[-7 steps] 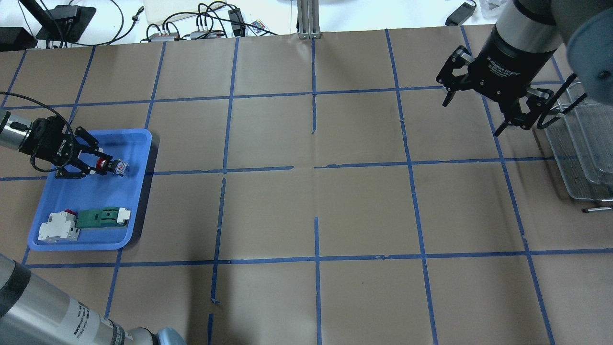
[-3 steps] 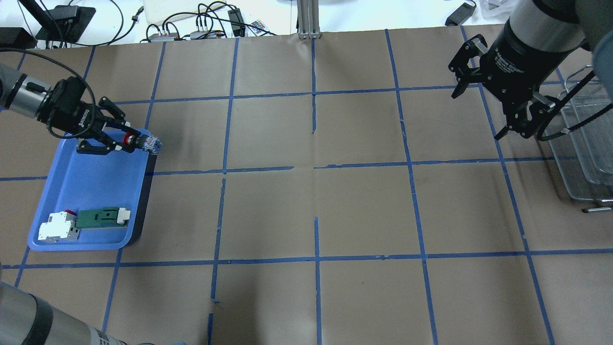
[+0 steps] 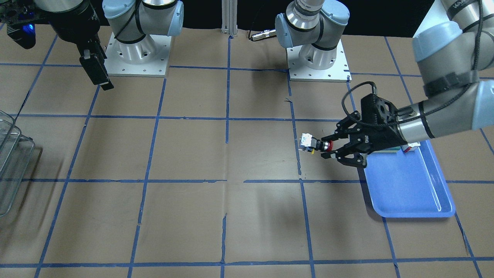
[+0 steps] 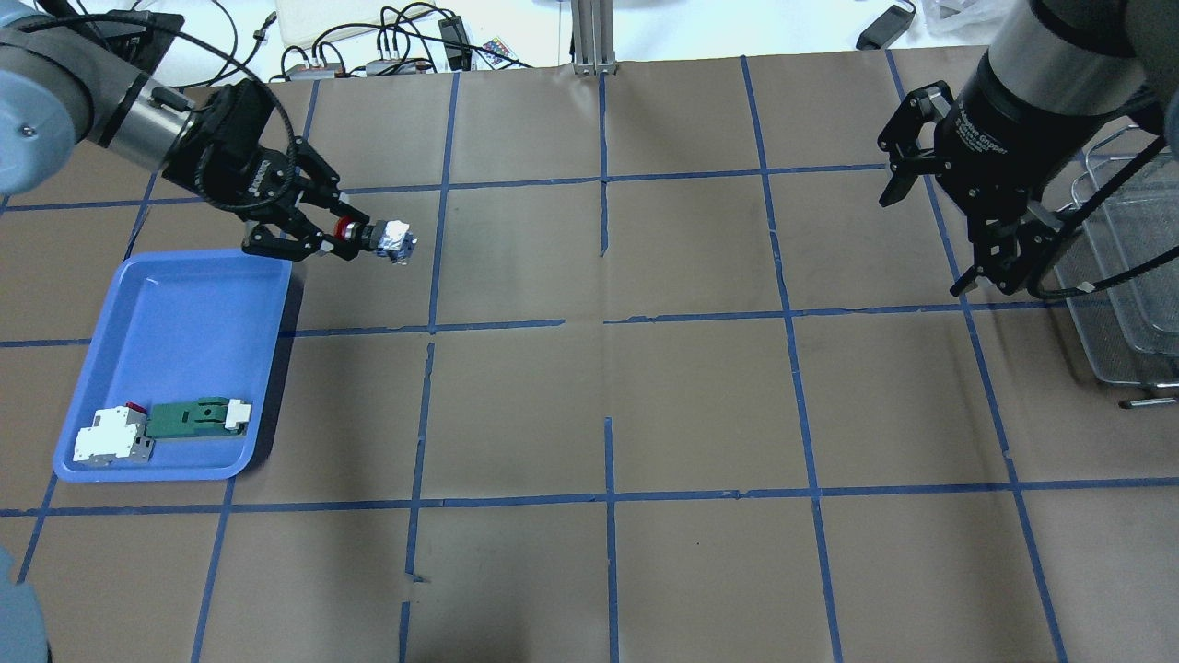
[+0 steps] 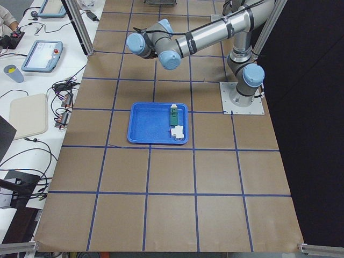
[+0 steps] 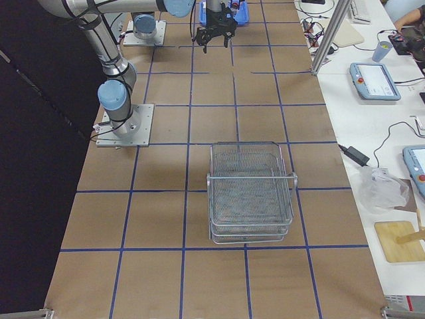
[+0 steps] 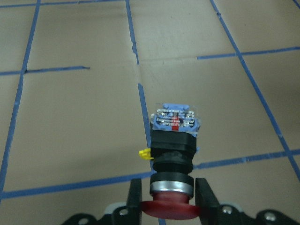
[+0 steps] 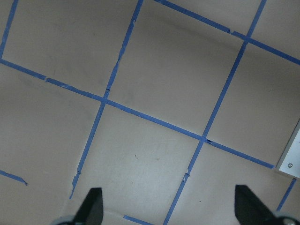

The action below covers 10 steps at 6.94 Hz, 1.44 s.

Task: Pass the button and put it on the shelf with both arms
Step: 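Lift the push-button and carry it toward the table center with the left gripper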

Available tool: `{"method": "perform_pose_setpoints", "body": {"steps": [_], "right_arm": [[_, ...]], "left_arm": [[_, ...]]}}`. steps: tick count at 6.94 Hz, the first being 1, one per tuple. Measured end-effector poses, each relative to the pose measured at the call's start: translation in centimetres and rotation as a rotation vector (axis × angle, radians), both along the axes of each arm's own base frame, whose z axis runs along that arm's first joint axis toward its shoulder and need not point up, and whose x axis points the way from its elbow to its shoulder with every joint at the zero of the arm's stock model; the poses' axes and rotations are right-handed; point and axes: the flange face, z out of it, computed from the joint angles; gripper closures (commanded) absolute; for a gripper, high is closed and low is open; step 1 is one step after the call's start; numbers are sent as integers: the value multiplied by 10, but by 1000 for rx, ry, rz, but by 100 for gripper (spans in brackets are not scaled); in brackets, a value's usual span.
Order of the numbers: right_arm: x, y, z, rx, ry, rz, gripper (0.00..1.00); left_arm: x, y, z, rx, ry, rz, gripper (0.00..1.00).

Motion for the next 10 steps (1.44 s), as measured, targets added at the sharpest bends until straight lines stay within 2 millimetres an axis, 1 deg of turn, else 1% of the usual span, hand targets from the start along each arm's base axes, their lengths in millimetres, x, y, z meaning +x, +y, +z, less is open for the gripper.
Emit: {"method": "perform_pose_setpoints", "body": {"steps": [1, 2, 3, 5, 7, 8, 9, 10], "right_arm": [[1, -1, 3, -10, -10, -60, 0], [3, -5, 6, -35, -25, -108, 0], [5, -12, 7, -70, -52, -130, 0], [11, -25, 6, -117, -108, -195, 0], [22, -31, 5, -131, -138, -255, 0], [28, -31, 3, -127, -144, -285, 0], [40, -30, 1, -117, -144, -311, 0], [53, -25, 1, -103, -139, -327, 0]], "left_arm": [[-53, 10, 16, 12, 1, -21, 100], [-98, 21, 30, 9, 11, -42, 100], [-130, 28, 42, 13, 38, -15, 100], [-170, 45, 65, 40, 45, 54, 100], [-219, 69, 83, 87, 23, 103, 100], [-238, 77, 89, 76, 15, 117, 100], [-250, 84, 93, 69, 8, 120, 100], [-259, 91, 98, 64, 6, 119, 100]]}}
